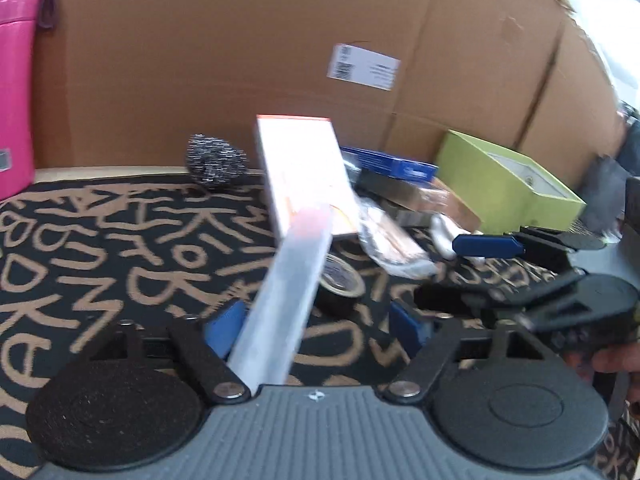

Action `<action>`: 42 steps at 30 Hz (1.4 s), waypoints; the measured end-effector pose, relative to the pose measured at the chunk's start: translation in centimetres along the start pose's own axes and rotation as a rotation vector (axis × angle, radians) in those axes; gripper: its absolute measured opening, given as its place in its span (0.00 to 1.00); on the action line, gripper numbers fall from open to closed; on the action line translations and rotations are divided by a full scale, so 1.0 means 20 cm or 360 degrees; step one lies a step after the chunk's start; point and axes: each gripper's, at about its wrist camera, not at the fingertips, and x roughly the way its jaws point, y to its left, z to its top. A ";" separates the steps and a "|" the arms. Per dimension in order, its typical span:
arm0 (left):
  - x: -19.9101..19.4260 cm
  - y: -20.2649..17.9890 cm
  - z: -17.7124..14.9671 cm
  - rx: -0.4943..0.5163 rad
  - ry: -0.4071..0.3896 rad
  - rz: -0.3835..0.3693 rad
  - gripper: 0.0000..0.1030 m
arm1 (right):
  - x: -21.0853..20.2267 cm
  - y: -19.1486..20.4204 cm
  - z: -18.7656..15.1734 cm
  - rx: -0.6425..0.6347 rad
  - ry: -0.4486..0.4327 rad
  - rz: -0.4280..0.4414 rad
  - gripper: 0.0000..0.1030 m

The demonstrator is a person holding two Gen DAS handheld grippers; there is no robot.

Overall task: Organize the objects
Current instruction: 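Grasp the clear tube with the left tool while the right tool grasps the toothpick bag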

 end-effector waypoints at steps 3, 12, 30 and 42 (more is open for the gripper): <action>0.00 0.03 0.02 -0.0073 -0.0023 0.0023 0.67 | 0.11 -0.03 0.05 0.0068 0.0033 -0.0051 0.84; -0.03 -0.07 -0.02 0.0109 0.0033 0.0270 0.28 | 0.20 -0.04 0.04 0.0046 0.0098 -0.0156 0.40; -0.21 -0.40 -0.24 0.0154 0.0145 0.0235 0.51 | -0.52 -0.03 -0.34 -0.0005 0.0165 -0.0066 0.47; -0.16 -0.46 -0.26 0.0255 0.0112 0.0343 0.52 | -0.47 -0.05 -0.34 0.0055 0.0144 -0.0051 0.59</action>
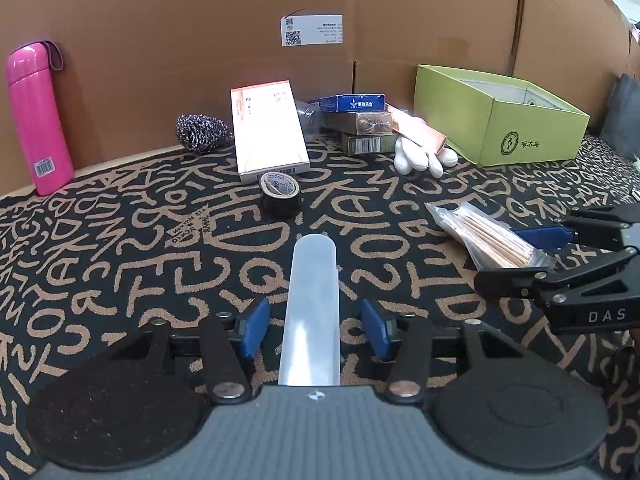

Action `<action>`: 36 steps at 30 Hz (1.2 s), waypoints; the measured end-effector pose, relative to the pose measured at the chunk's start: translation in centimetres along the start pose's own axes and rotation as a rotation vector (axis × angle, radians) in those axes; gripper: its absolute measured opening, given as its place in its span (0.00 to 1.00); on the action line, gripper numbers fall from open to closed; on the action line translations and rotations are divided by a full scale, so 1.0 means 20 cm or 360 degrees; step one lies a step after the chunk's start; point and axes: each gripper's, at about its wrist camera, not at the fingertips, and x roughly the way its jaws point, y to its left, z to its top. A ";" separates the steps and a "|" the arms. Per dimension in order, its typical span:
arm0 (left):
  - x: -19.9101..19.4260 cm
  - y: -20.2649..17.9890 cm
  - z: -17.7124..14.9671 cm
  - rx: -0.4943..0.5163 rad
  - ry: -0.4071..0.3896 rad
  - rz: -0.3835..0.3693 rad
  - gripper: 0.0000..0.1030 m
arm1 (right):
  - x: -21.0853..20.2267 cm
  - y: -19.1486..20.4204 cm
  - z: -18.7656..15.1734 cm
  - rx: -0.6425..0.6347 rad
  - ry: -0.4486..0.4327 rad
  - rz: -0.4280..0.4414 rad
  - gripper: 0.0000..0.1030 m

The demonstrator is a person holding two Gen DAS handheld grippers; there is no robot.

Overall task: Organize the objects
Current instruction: 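Grasp the clear tube with the left tool while the right tool grasps the toothpick bag, then carry the clear tube and toothpick bag into the green shoebox and release both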

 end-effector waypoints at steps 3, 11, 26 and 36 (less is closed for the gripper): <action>0.00 0.00 0.00 0.0014 -0.0005 0.0000 0.47 | 0.02 0.01 0.01 -0.0007 0.0001 -0.0007 0.59; -0.02 -0.05 0.01 0.0017 -0.0007 -0.0054 0.28 | -0.03 0.00 0.01 -0.0052 -0.0075 -0.0031 0.24; -0.03 -0.40 0.39 0.0118 -0.0223 -0.0498 0.28 | -0.44 -0.41 0.08 0.0166 -0.0352 -0.0289 0.23; 0.17 -0.75 0.90 0.0088 -0.0303 -0.0742 0.28 | -0.49 -0.86 0.28 0.0148 -0.0482 -0.0670 0.23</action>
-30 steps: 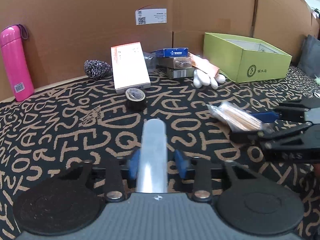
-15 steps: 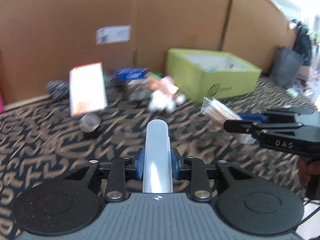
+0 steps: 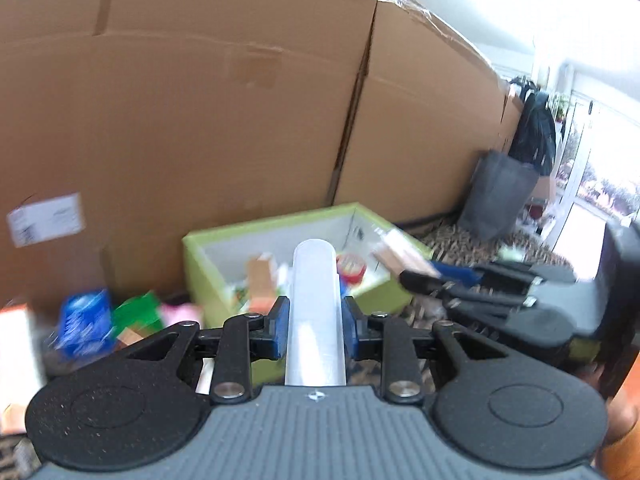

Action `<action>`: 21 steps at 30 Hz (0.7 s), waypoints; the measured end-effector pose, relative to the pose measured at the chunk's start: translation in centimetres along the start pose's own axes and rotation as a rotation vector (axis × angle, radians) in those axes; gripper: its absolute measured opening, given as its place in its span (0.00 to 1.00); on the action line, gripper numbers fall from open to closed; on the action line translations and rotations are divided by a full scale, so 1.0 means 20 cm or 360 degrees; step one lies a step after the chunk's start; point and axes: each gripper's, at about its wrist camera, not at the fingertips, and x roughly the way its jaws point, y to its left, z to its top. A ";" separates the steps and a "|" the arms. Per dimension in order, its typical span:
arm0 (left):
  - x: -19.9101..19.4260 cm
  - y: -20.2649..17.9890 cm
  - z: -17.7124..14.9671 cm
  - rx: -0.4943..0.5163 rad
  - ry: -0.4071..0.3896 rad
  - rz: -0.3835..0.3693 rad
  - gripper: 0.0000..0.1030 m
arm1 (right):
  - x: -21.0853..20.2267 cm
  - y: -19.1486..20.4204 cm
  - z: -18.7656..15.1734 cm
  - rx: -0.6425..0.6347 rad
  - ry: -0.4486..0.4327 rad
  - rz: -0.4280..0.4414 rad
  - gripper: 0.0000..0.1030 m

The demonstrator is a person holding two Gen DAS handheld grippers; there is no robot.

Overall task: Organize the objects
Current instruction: 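Carry the clear tube and toothpick bag into the green shoebox and release both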

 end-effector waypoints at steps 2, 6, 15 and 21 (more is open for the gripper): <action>0.11 -0.01 0.08 -0.0119 0.0033 -0.0067 0.28 | 0.08 -0.06 0.03 -0.0014 -0.0003 -0.0053 0.23; 0.31 -0.07 0.20 -0.0252 0.0027 -0.0148 0.28 | 0.24 -0.19 0.05 0.0067 0.0016 -0.0107 0.23; 0.78 -0.11 0.29 -0.0364 0.0104 -0.0052 0.28 | 0.46 -0.39 0.04 0.0110 0.0061 -0.0184 0.23; 0.95 -0.08 0.25 -0.0505 0.0112 -0.0071 0.37 | 0.56 -0.40 0.02 0.0009 0.0093 -0.0208 0.26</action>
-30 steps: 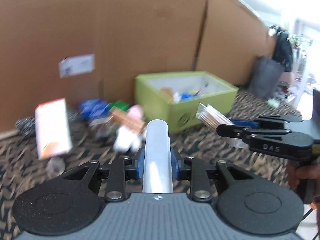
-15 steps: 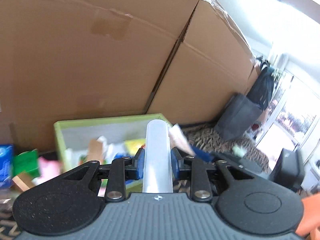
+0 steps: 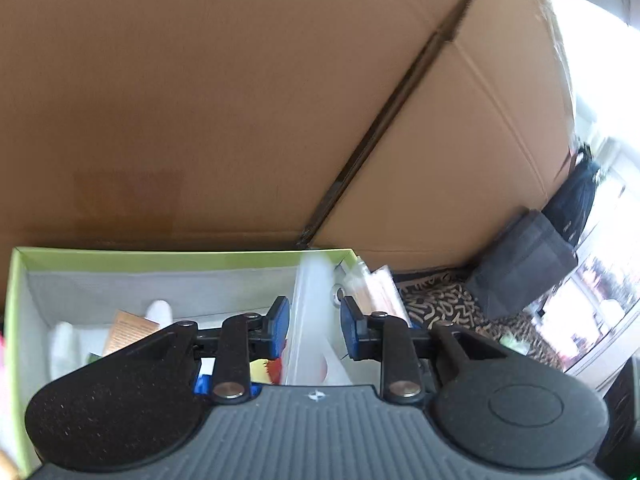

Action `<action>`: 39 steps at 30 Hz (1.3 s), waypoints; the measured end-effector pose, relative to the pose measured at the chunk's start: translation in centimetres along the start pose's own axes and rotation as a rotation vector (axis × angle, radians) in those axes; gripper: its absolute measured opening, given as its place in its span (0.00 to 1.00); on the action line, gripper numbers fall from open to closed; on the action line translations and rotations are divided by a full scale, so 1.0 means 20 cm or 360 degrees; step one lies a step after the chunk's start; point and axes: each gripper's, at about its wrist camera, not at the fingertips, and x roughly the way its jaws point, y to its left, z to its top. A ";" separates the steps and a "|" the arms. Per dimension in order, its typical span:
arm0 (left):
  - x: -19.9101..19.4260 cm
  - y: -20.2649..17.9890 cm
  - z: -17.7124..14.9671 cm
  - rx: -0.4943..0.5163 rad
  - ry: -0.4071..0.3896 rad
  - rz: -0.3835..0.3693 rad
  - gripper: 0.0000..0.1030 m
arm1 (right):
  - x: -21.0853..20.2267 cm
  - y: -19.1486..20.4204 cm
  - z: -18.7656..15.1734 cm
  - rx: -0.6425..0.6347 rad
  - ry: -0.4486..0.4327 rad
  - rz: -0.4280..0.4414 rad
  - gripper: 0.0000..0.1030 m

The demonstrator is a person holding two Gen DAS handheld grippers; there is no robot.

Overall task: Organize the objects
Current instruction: 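Carry the clear tube and toothpick bag into the green shoebox and release both, then return both tools to the pile of items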

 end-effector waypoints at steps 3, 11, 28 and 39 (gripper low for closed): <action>0.00 0.03 -0.01 -0.0055 0.0023 0.0043 0.82 | 0.04 0.02 -0.05 -0.0099 0.0049 0.0015 0.58; -0.22 0.06 -0.06 0.0105 -0.0101 0.0109 0.83 | -0.12 -0.02 -0.14 -0.0017 -0.0135 0.0039 0.98; -1.11 0.39 -0.59 0.0214 -0.0245 0.0424 0.84 | -0.67 0.43 -0.24 0.0106 -0.0134 0.0564 1.00; -1.43 0.77 -0.83 -0.0040 -0.0216 0.0833 0.84 | -0.68 0.97 -0.36 -0.0117 0.0055 0.0920 1.00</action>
